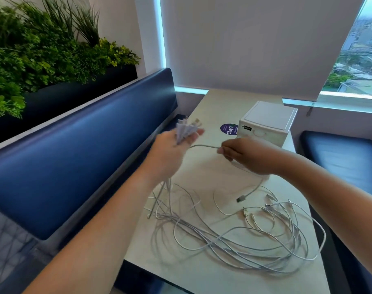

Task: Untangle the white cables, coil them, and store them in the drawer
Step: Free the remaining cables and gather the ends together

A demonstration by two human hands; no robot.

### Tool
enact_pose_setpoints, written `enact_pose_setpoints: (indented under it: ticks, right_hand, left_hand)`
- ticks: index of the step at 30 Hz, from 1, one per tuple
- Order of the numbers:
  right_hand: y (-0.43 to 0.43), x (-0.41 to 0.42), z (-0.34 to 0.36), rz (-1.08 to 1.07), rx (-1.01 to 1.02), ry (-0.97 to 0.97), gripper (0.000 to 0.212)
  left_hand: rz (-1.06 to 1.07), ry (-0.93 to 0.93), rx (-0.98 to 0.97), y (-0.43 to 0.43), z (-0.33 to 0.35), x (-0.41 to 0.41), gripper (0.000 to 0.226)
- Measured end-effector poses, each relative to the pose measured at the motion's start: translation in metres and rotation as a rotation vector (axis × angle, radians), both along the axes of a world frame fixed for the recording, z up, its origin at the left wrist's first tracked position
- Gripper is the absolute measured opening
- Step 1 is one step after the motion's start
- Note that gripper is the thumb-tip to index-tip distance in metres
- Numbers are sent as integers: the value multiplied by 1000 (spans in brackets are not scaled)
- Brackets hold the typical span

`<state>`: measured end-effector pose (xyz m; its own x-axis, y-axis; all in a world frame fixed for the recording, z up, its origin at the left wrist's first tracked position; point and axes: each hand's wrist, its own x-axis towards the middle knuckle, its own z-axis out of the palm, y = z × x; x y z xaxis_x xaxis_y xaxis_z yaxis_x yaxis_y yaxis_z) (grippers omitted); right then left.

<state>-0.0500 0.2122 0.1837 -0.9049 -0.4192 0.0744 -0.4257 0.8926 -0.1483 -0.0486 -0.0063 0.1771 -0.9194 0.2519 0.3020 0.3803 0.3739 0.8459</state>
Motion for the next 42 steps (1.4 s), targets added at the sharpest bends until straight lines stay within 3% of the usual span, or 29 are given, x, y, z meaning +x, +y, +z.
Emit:
enact_pose_setpoints:
  ticks: [5, 10, 21, 31, 37, 42]
  right_hand:
    - [-8, 2, 13, 69, -15, 13, 41]
    - [-9, 6, -5, 62, -20, -7, 41]
    - [16, 3, -56, -32, -17, -122, 43]
    - [47, 2, -94, -180, -176, -331, 46]
    - [59, 2, -111, -297, -442, -539, 50]
    - [63, 2, -114, -368, -581, -556, 50]
  left_hand:
    - [-54, -103, -155, 17, -8, 0, 30]
    - [-46, 6, -264, 13, -2, -2, 25]
    - [49, 76, -272, -15, 8, -15, 26]
    - [128, 109, -289, -36, 9, -18, 27]
    - [154, 95, -297, -42, 6, -17, 29]
    - [172, 90, -326, -41, 2, -16, 31]
